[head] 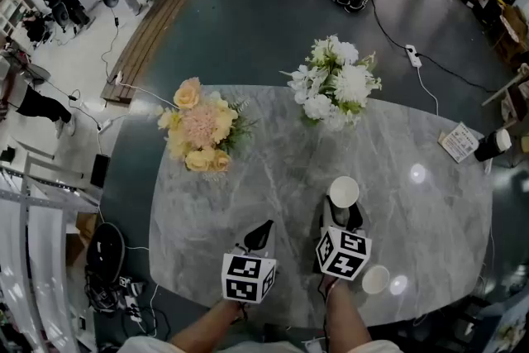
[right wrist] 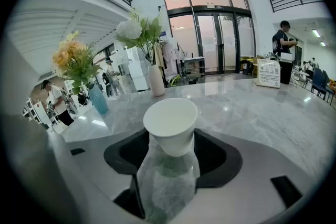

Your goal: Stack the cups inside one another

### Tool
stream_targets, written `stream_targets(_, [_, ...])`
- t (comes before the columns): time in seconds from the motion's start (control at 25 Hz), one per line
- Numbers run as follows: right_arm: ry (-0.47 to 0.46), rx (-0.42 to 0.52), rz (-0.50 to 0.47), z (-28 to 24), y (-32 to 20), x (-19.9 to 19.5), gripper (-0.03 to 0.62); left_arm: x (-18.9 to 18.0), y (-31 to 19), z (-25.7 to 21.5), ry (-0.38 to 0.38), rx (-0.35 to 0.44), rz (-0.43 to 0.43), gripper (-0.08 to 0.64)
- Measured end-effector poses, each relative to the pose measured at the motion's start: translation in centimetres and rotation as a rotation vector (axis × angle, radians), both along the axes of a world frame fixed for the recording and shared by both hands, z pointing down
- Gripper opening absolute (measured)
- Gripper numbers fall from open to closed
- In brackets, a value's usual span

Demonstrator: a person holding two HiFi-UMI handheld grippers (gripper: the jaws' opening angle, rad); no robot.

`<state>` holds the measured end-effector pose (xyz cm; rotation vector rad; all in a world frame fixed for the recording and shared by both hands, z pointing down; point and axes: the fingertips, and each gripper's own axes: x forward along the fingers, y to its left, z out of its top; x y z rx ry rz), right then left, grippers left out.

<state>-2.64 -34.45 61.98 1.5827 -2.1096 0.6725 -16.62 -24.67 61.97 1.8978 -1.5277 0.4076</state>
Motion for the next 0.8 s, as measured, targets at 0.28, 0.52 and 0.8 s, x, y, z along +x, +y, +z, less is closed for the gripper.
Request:
stream_targets(0.28, [-0.004, 0.014, 0.013, -0.4, -0.3, 0.3, 0.227, -0.2, 0.4, 0.2, -0.002, -0.005, -0.007, -0.005])
stream_targets(0.52, [-0.024, 0.028, 0.015, -1.3, 0.5, 0.5, 0.227, 0.2, 1.3, 0.0, 0.000, -0.004, 0.000, -0.005])
stream_targets(0.8, [-0.044, 0.051, 0.010, -3.6, 2.2, 0.8, 0.227, 1.1, 2.5, -1.3, 0.005, 0.024, 0.010, -0.005])
